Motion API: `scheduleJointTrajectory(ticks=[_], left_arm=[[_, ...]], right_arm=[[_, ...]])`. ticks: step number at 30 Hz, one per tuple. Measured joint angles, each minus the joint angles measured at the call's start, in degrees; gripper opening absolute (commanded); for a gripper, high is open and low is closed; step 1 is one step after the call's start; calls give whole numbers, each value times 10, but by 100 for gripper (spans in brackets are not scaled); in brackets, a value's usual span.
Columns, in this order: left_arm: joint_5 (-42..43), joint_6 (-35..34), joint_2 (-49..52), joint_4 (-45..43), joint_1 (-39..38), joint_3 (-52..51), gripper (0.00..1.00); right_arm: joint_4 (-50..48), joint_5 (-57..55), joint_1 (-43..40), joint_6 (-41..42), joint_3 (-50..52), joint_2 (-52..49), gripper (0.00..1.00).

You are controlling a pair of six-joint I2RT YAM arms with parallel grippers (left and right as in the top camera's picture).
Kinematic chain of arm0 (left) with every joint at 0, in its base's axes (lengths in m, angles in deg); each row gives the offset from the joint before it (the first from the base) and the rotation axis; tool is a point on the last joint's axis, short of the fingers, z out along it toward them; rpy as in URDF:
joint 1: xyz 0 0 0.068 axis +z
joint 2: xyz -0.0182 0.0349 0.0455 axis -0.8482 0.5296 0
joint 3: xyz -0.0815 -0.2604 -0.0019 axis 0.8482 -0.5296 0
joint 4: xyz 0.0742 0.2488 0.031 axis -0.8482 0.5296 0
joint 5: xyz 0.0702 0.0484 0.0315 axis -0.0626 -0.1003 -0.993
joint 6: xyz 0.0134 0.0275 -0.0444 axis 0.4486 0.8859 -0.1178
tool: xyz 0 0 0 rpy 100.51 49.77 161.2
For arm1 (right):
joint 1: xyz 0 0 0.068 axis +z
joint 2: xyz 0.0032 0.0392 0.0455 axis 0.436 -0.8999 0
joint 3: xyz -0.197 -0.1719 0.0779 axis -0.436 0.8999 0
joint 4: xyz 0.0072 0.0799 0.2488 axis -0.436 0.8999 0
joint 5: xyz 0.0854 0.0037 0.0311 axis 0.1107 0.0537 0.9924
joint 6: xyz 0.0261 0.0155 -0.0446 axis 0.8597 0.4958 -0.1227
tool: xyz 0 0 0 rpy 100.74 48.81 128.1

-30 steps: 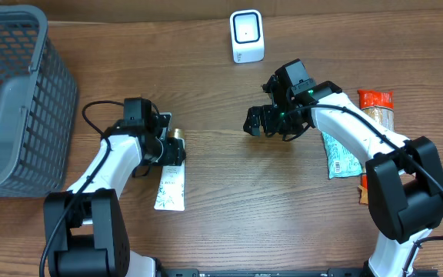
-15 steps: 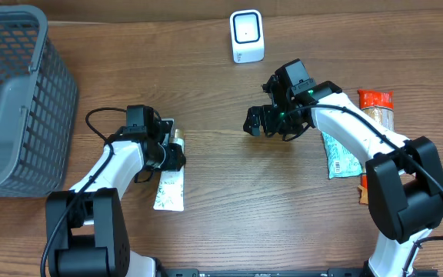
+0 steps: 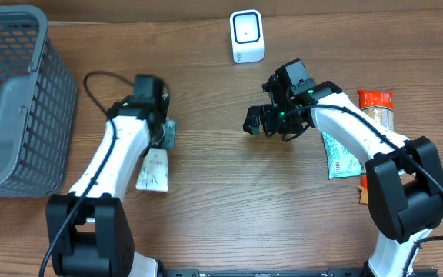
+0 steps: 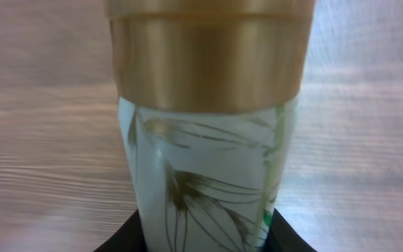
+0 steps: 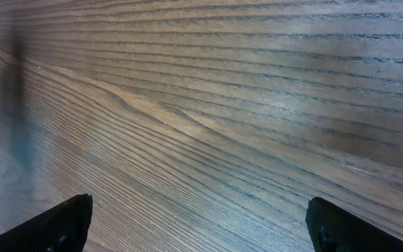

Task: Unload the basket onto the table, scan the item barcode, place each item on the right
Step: 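Move the left gripper over the white-and-gold tube and grasp it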

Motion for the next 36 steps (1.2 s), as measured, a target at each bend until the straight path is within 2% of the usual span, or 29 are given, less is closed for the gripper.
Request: scheduleJointTrajectory(ticks=[2,9,16,21,30,34,36], left_arm=[[-69,-16,0,-1,-39,10,29],[-223,-45,25,0,-150,9,29],[-311,-87,137,5,-180,8,25],[-337,-115,193,9,-180,6,20],[-319,-130,195,29,-181,6,32],[-315,-132,195,57,-181,10,32],[-309,-132,195,76,-181,18,29]], right_arm=[[0,-1,0,0,0,0,100],[0,-1,0,0,0,0,100],[0,-1,0,0,0,0,100],[0,-1,0,0,0,0,100],[-3,-1,0,0,0,0,100],[-4,-1,0,0,0,0,100],[-3,-1,0,0,0,0,100]])
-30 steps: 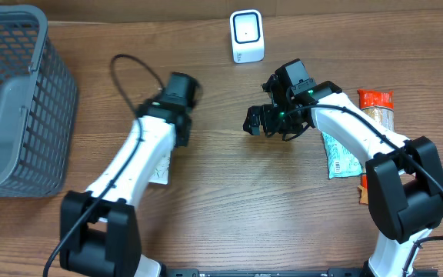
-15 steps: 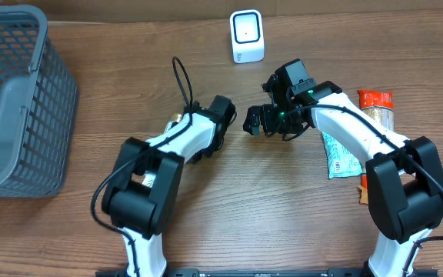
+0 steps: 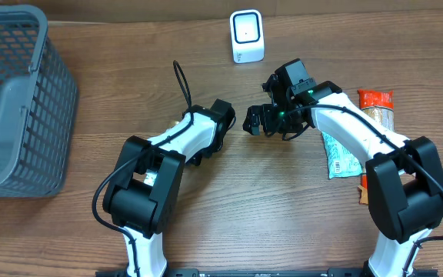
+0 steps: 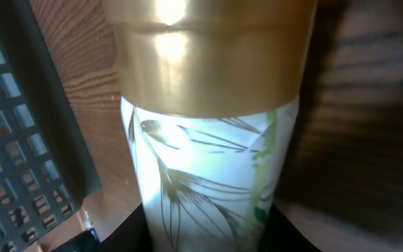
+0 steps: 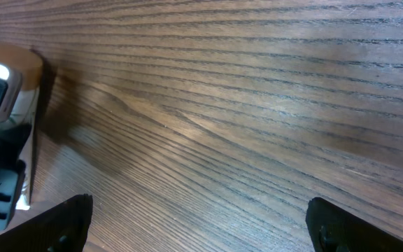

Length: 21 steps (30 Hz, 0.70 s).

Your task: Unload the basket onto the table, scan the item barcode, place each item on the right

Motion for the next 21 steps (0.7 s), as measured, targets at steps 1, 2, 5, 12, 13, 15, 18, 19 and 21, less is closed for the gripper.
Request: scheduleJointTrajectory(ticks=[1,2,5,12,13,15,18,19,21], left_arm=[[4,-1,0,7,0,5,26],[12,-2,0,15,0,15,26],[42,-2,0,30,0,43,26],[167,-2,0,32,0,88,33],[184,-2,0,32,0,88,34],[206,-2,0,32,0,88,34],[234,-2,0,32,2,89,34],[240,-2,0,33,3,90,37],[252,-2,0,35,4,91,51]], right_arm=[[0,0,0,0,0,0,100],[0,0,0,0,0,0,100],[0,0,0,0,0,0,100],[-1,0,0,0,0,0,100],[0,0,0,0,0,0,100],[0,0,0,0,0,0,100],[-1,0,0,0,0,0,100],[0,0,0,0,0,0,100],[0,0,0,0,0,0,100]])
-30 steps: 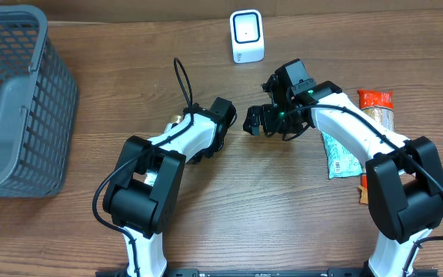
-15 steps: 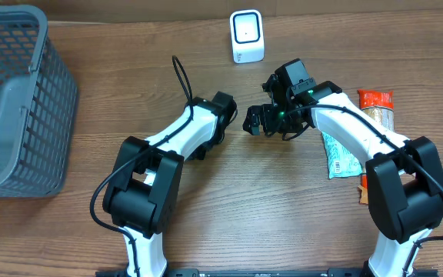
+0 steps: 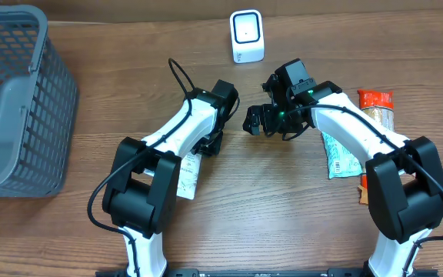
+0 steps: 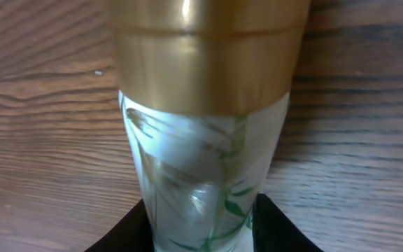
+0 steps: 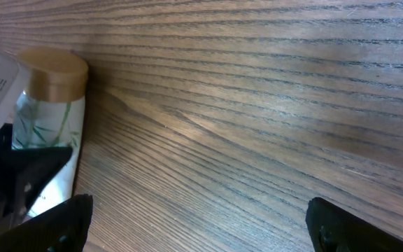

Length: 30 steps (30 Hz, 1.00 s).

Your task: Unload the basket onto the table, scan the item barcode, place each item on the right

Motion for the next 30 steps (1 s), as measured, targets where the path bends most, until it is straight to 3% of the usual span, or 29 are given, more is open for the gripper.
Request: scheduleJointTrajectory(ticks=[4,11,17,22,30], left_arm=[[40,-6,0,6,8,2,62],[187,14,0,74,80,68,66],[330,81,-3,142,174,112,66],[377,133,-4,162,212,92,57],[449,207,-4,173,266,36,56]], right_arm=[[0,0,0,0,0,0,100],[0,0,0,0,0,0,100],[0,0,0,0,0,0,100],[0,0,0,0,0,0,100],[0,0,0,0,0,0,100]])
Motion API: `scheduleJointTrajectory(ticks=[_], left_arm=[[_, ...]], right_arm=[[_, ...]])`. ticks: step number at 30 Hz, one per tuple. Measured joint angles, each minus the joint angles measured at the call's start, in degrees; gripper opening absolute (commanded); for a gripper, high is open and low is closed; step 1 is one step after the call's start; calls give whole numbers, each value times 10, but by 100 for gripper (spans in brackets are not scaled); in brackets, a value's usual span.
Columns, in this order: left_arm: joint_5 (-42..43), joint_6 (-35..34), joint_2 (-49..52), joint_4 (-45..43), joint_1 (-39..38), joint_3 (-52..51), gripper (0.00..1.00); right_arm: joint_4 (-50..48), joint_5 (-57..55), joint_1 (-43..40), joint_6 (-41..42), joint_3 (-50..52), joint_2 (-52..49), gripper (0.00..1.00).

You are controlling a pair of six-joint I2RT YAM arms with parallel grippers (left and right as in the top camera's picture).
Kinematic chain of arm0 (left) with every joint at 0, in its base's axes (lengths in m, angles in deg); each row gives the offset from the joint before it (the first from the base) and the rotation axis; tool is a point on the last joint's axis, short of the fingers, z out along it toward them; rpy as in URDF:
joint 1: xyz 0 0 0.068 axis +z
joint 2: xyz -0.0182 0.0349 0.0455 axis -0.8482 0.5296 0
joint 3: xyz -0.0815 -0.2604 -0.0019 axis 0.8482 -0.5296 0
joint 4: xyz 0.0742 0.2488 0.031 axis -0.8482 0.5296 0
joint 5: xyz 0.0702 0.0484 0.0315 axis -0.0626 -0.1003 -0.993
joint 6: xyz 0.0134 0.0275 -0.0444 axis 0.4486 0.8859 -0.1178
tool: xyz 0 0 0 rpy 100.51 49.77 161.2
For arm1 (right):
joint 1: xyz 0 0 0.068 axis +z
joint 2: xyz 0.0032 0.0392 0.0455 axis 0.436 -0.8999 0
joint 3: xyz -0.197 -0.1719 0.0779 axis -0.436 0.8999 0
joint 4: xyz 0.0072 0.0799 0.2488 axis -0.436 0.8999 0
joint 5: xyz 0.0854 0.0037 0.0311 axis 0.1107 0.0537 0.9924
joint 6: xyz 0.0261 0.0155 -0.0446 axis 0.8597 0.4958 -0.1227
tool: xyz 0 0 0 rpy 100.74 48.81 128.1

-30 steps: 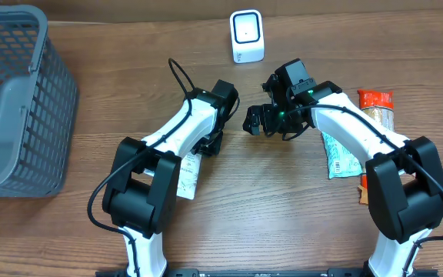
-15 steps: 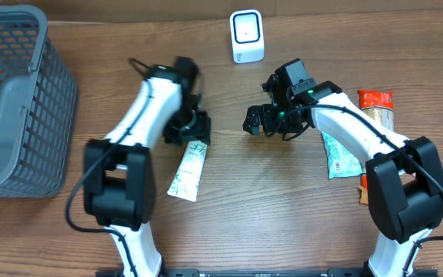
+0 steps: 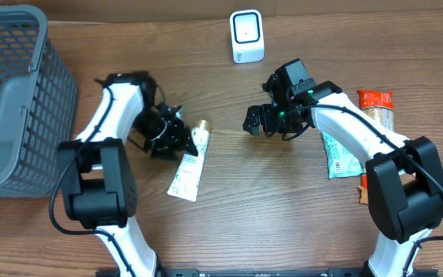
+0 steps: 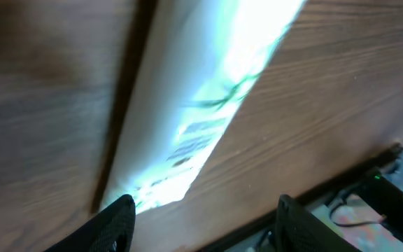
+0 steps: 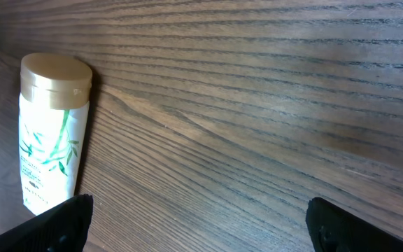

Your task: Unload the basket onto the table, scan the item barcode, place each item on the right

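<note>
A white tube with green leaf print and a gold cap [image 3: 187, 168] lies flat on the wooden table, cap end toward the back. My left gripper [image 3: 180, 144] hovers at its upper part, open; in the left wrist view the blurred tube [image 4: 208, 105] runs diagonally past the spread left gripper [image 4: 201, 224]. The white scanner [image 3: 247, 36] stands at the back centre. My right gripper [image 3: 254, 121] hangs open right of the tube, and its wrist view shows the tube [image 5: 50, 136] lying at the left of the right gripper [image 5: 201, 227].
A grey mesh basket [image 3: 14, 100] fills the left side. Snack packets lie at the right: a green-white one [image 3: 337, 154] under the right arm and an orange-red one [image 3: 377, 104] beyond it.
My left gripper was shut on the tube near the right gripper. Now it is open, the tube lies free on the table, and the left arm has swung to the left.
First my left gripper held the tube at the left part of the table. Then it held it in the middle, close to the right gripper, where the tube came into the right wrist view. Now the tube lies let go on the table.
</note>
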Motion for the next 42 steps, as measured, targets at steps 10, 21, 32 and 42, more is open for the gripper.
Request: scheduleJointTrajectory(ticks=[10,21,32,42], left_arm=[[-7,25,-12,-71,52,-113,60],[-3,14,-33,-135,53,-193,29],[3,12,-33,-121,53,-197,8],[20,14,-33,-128,53,-197,32]], right_arm=[[-2,0,0,0,0,0,100],[-3,0,0,0,0,0,100],[-3,0,0,0,0,0,100],[-3,0,0,0,0,0,100]])
